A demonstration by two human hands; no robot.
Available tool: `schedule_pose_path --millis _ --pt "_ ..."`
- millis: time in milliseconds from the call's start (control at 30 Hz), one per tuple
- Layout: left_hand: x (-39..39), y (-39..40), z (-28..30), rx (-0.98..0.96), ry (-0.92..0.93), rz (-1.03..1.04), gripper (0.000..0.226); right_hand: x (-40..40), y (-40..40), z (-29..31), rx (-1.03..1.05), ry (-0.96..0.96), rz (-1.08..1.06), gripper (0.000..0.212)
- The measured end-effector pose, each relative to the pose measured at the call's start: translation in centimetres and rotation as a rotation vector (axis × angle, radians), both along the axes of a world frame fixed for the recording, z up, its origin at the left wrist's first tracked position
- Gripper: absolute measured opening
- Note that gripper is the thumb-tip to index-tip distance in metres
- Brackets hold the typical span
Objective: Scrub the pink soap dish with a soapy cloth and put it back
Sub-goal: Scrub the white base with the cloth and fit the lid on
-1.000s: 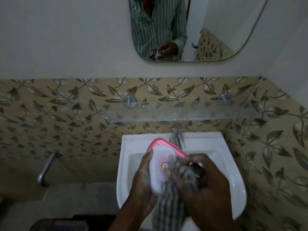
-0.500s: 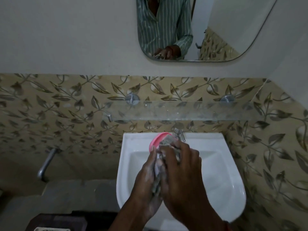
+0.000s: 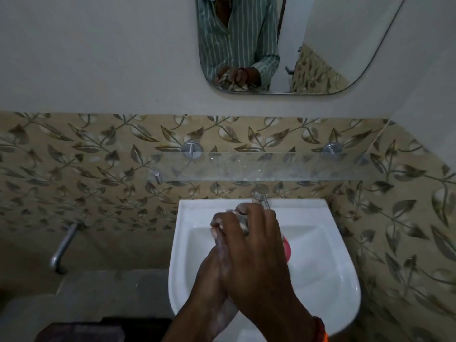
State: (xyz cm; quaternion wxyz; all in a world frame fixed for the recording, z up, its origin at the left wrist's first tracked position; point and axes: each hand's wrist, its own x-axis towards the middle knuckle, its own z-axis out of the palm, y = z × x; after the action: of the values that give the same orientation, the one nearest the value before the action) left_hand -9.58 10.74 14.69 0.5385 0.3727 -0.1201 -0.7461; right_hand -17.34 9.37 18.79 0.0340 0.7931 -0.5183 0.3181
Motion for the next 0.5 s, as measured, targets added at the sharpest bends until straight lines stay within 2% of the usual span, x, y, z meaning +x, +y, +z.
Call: schedule_pose_path --millis 100,200,267,300,333,433,500 --pt "1.2 -0.6 0.0 0.023 0.119 -0.027 0.052 -1.5 1.7 -1.2 -0.005 0.017 0.106 0.028" --pt "2.0 -0.8 0.2 0.086 0.114 -0.089 0.059 -2.9 3.1 -2.0 -0.036 0.057 0.182 0.027" --pt "1.8 -0.4 -0.4 0.109 -0.007 -0.032 0.050 -3.2 2.2 -1.6 -0.005 0.104 0.230 0.037" --pt "1.5 -0.3 -0.4 0.117 -0.065 0.006 0.055 -3.1 1.4 -1.1 0.018 0.110 0.235 0.042" --pt "1.3 -0.2 -0.2 0.115 -0.069 0.033 0.063 -2.8 0.6 -0.5 0.034 0.094 0.228 0.041" --pt "0.8 -0.6 0.8 0.082 -0.088 -0.017 0.061 -2.6 -1.2 0.8 0.047 -0.009 0.124 0.032" --pt "1.0 -0.7 1.1 0.101 0.002 -0.040 0.067 -2.9 -2.0 0.7 0.033 -0.057 -0.023 0.030"
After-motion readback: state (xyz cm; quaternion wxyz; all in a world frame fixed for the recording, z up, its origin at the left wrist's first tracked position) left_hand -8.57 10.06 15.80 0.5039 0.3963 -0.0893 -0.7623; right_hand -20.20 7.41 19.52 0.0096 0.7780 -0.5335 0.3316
